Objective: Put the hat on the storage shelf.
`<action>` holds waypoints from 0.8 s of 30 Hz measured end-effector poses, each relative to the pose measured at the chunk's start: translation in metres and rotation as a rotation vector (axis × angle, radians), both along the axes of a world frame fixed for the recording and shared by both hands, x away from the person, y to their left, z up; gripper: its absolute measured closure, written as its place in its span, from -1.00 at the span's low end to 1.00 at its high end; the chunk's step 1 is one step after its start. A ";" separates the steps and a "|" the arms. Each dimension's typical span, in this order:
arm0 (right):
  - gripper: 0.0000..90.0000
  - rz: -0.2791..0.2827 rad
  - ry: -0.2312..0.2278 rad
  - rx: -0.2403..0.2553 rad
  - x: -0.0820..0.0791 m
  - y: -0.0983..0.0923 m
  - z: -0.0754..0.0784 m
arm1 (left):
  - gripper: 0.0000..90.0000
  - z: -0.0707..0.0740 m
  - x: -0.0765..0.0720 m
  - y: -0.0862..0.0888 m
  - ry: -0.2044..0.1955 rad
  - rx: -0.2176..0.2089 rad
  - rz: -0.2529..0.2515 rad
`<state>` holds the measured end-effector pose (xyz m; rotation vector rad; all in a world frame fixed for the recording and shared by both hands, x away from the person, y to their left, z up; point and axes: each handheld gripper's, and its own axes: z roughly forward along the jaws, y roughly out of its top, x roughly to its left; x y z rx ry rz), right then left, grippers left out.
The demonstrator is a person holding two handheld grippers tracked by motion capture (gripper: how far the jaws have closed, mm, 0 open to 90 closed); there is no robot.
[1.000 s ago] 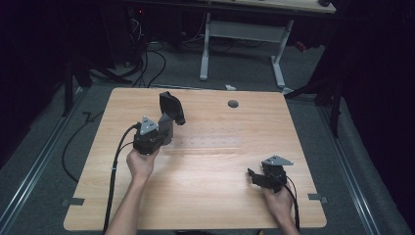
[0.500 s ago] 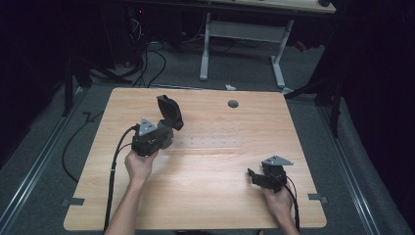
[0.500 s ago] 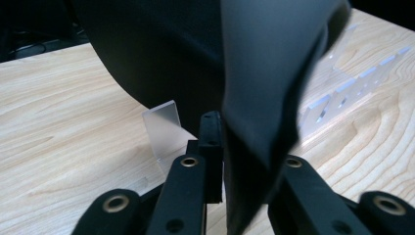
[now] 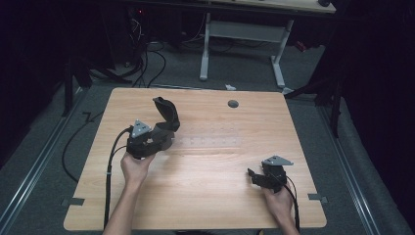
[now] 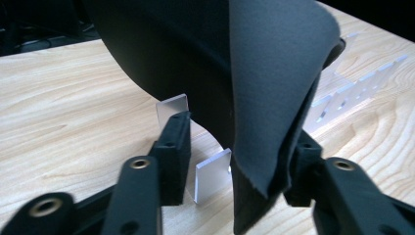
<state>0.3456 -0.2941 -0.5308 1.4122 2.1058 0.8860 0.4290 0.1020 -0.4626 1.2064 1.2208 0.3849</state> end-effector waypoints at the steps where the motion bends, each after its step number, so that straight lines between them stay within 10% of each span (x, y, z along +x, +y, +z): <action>1: -0.26 0.000 0.000 0.000 0.000 0.000 0.000 | 0.09 0.001 -0.001 0.001 0.005 -0.003 -0.006; 24: -0.26 0.000 0.000 0.000 0.000 0.000 0.000 | -0.11 0.017 -0.024 0.016 0.009 -0.009 -0.044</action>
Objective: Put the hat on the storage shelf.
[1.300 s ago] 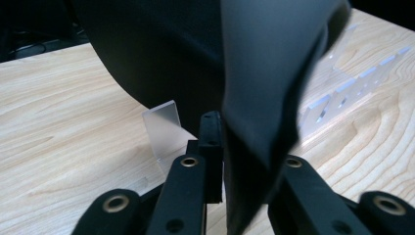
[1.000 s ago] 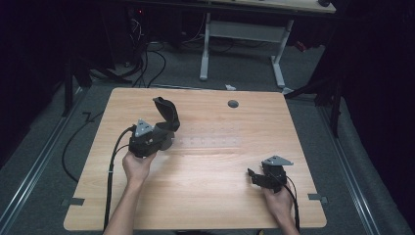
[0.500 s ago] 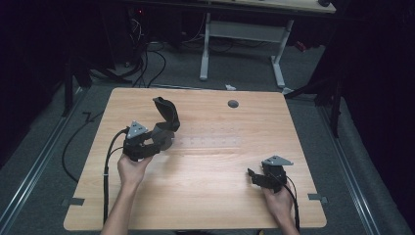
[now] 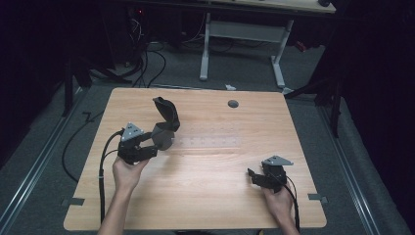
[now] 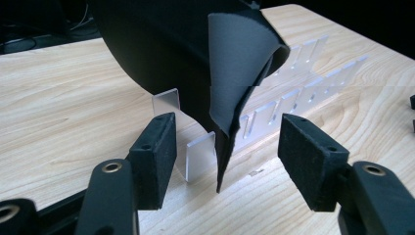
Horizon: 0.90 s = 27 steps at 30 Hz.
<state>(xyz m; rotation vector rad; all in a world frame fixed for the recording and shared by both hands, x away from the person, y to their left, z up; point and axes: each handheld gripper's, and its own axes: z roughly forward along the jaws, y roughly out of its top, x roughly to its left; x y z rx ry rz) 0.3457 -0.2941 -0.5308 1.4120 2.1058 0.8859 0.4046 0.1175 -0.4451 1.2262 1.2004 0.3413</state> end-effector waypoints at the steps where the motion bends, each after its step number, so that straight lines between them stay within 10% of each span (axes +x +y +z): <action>1: -0.26 0.000 0.000 0.000 0.000 0.000 0.000 | -0.12 0.001 -0.001 0.001 0.001 -0.002 -0.001; 27: -0.26 0.000 0.000 0.000 0.000 0.000 0.000 | -0.21 0.004 -0.023 0.015 0.006 -0.020 0.004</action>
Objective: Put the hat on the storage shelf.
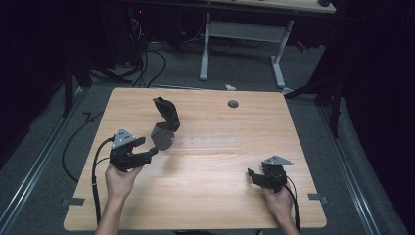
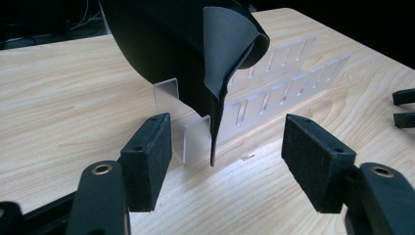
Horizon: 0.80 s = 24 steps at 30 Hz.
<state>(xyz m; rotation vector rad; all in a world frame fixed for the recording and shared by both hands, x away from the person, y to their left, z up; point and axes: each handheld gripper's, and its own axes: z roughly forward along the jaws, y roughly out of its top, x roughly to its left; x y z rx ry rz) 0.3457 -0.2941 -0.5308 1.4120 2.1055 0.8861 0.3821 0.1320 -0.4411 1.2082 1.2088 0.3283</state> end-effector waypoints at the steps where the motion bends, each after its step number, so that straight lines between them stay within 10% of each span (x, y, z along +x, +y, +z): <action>1: -0.26 0.000 0.000 0.000 0.000 0.000 0.000 | -0.21 0.000 -0.001 0.000 -0.001 -0.003 0.000; 24: -0.26 0.002 -0.001 -0.001 0.000 0.000 0.000 | -0.21 -0.007 -0.020 0.008 0.001 -0.011 0.007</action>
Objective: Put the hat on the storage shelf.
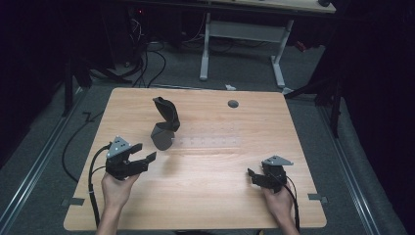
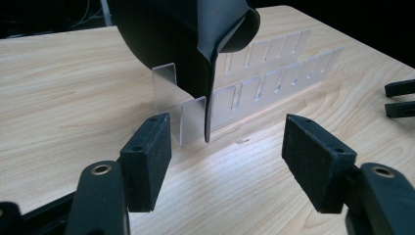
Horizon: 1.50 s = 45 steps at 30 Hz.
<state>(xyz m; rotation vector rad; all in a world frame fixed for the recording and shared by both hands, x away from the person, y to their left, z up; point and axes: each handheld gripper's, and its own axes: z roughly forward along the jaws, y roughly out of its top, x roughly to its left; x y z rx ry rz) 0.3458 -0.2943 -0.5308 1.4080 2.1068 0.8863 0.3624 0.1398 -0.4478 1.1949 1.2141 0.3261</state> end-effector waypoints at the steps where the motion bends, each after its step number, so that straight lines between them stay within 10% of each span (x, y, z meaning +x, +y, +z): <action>1: -0.26 -0.002 0.002 0.001 0.000 0.000 0.000 | -0.21 0.000 -0.001 0.000 0.001 -0.003 0.003; 45: -0.26 -0.002 0.002 0.001 0.000 0.000 0.000 | -0.22 -0.060 -0.015 -0.022 0.123 0.041 -0.018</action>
